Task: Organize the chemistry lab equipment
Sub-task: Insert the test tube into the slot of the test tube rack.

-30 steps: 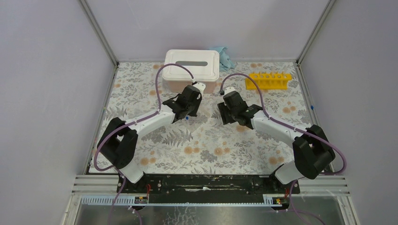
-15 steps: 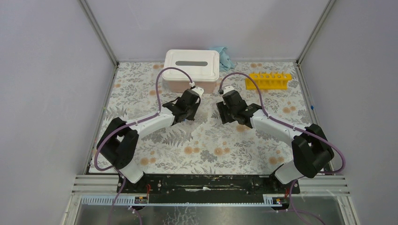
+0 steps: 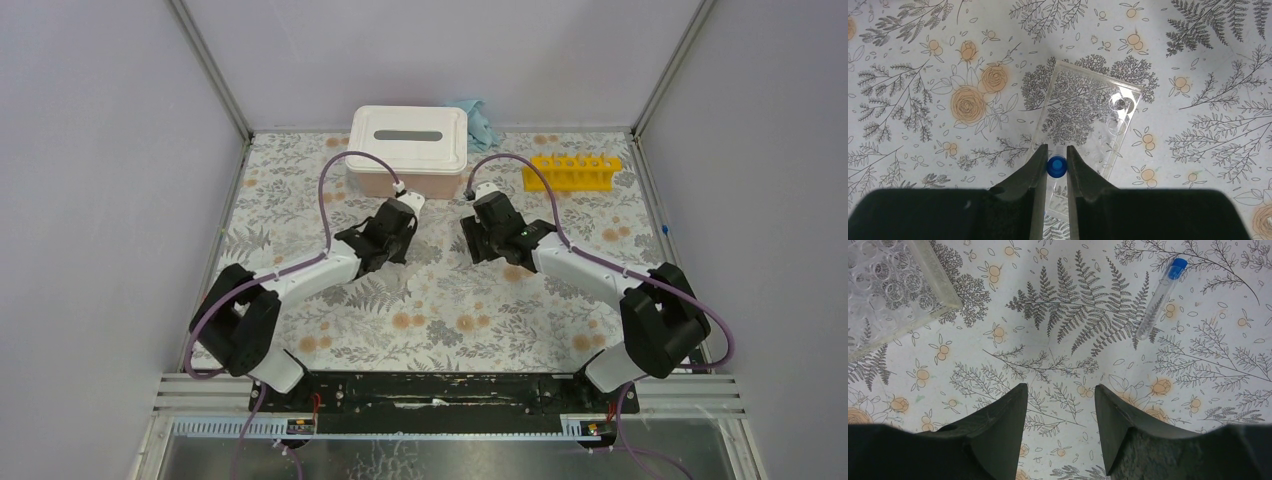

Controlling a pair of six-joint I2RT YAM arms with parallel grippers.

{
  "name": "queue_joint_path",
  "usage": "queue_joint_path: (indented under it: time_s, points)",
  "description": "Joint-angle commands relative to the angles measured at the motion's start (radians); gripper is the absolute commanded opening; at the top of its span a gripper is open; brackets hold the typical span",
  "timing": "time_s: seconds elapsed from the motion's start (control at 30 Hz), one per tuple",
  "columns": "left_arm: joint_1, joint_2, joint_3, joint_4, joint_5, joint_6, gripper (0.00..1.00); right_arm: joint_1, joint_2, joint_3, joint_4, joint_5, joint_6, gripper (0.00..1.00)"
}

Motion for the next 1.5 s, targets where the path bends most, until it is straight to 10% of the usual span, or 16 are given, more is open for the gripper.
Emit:
queue_joint_path:
  time_s: [0.0, 1.2, 1.47]
  points:
    - [-0.001, -0.058, -0.048, 0.110, -0.034, -0.005, 0.10, -0.005, 0.009, 0.044, 0.029, -0.016, 0.007, 0.59]
    - [0.019, -0.194, -0.263, 0.304, -0.026, -0.030, 0.03, -0.006, 0.092, 0.105, 0.021, -0.032, 0.001, 0.59]
    - [0.021, -0.186, -0.267, 0.286, -0.039, -0.033, 0.16, -0.005, 0.096, 0.107, 0.019, -0.029, 0.007, 0.59]
